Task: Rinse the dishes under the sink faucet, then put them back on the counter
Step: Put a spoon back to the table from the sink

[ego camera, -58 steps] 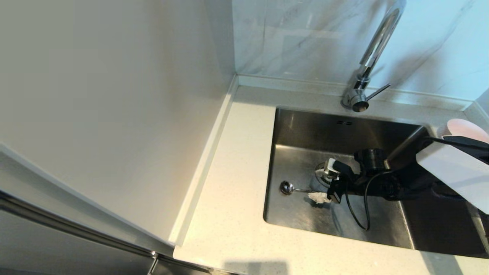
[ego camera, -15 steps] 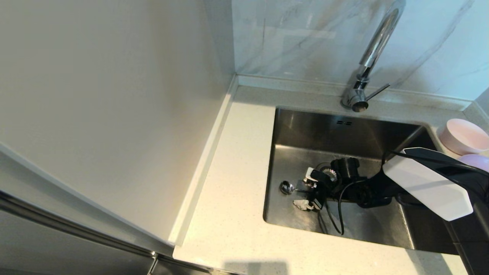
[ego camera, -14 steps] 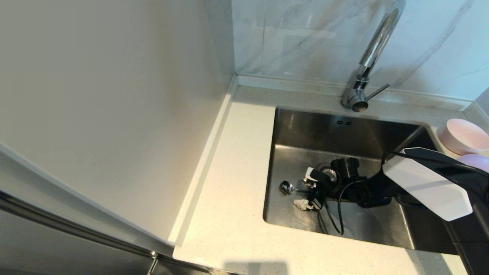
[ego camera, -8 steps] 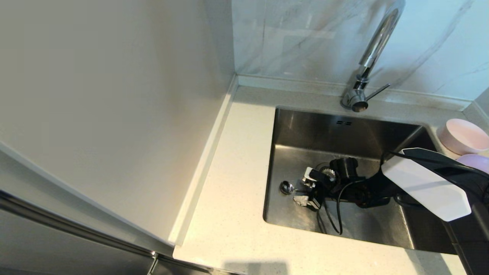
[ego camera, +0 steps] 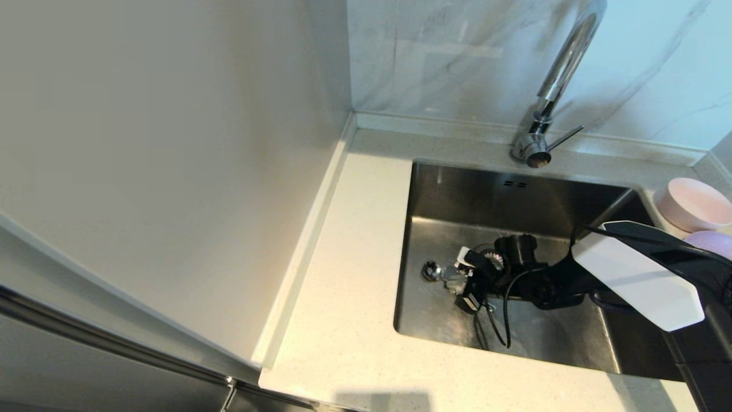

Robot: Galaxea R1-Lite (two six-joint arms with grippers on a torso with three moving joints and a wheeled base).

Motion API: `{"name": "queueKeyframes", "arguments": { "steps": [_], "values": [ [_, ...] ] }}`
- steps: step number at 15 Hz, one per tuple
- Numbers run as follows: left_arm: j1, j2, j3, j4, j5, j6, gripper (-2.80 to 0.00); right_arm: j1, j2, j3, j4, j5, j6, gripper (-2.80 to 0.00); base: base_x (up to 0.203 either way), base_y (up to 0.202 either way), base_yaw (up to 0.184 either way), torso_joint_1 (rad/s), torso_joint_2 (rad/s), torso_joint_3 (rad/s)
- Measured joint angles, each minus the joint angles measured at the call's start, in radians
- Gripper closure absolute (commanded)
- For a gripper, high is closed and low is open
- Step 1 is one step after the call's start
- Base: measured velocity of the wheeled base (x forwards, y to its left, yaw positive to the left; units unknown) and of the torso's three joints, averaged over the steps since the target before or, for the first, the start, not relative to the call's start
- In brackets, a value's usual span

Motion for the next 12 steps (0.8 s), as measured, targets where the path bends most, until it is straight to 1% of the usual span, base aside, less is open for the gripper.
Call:
{"name": "queueKeyframes", "arguments": {
  "steps": [4,8,12],
  "values": [
    [0.0,0.0,0.0,0.0,0.0,0.0,0.0,0.0,-0.007,-0.003,0.001,-0.001,0.01,0.0,0.0,0.0,0.0,0.0,0.0,0.0],
    [0.0,0.0,0.0,0.0,0.0,0.0,0.0,-0.005,-0.028,-0.032,-0.004,-0.01,0.081,0.0,0.0,0.0,0.0,0.0,0.0,0.0],
    [0.0,0.0,0.0,0.0,0.0,0.0,0.0,-0.05,-0.043,-0.07,-0.003,-0.022,0.1,0.0,0.0,0.0,0.0,0.0,0.0,0.0]
  ]
}}
